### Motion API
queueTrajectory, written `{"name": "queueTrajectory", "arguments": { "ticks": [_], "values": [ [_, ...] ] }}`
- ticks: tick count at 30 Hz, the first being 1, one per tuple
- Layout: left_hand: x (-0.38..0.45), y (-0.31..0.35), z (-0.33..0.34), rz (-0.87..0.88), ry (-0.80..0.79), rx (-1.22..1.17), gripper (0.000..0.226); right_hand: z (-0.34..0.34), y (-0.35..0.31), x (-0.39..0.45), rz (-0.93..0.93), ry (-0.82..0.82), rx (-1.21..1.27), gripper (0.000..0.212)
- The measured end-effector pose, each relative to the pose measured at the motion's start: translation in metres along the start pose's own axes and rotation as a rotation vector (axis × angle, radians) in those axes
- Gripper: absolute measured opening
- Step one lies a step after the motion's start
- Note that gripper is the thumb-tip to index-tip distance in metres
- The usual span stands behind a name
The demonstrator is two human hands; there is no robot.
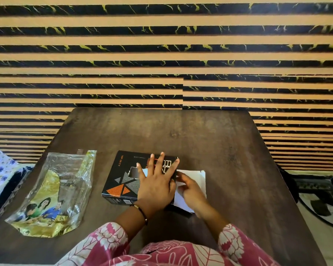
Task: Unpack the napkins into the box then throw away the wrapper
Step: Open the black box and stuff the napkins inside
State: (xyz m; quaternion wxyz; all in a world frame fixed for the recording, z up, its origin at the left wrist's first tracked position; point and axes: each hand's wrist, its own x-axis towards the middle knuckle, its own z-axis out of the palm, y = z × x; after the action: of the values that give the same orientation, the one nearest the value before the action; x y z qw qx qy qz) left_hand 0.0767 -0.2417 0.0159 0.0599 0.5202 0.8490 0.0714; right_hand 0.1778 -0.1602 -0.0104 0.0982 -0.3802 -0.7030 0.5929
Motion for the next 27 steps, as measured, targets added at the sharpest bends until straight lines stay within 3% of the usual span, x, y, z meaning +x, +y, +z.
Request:
{"name": "queueTrajectory", "arguments": {
  "ticks": [3,6,10,14,18,23,27],
  "values": [
    [0.003,0.005,-0.001,0.037,-0.040,0.099,0.055,0.005,-0.006,-0.006,0.018,-0.089,0.018,0.044],
    [0.011,0.016,-0.006,0.019,-0.040,0.173,0.048,-0.002,-0.004,-0.011,0.057,-0.131,-0.186,0.047],
    [0.016,0.020,-0.003,-0.018,-0.074,0.129,0.051,-0.017,0.010,-0.020,-0.023,-0.174,-0.384,0.051],
    [0.013,0.015,0.002,-0.023,-0.074,0.072,0.056,-0.022,0.034,-0.018,-0.086,-0.337,-0.719,0.084],
    [0.013,0.014,0.000,-0.015,-0.069,0.045,0.054,-0.028,0.043,-0.020,-0.074,-0.509,-0.699,0.117],
    [0.012,0.013,-0.001,-0.006,-0.071,0.014,0.051,-0.031,0.041,-0.023,-0.086,-0.531,-0.630,0.106],
    [0.011,0.013,0.000,-0.004,-0.056,0.014,0.052,-0.041,0.044,-0.023,0.006,-0.527,-0.348,0.077]
  ]
}}
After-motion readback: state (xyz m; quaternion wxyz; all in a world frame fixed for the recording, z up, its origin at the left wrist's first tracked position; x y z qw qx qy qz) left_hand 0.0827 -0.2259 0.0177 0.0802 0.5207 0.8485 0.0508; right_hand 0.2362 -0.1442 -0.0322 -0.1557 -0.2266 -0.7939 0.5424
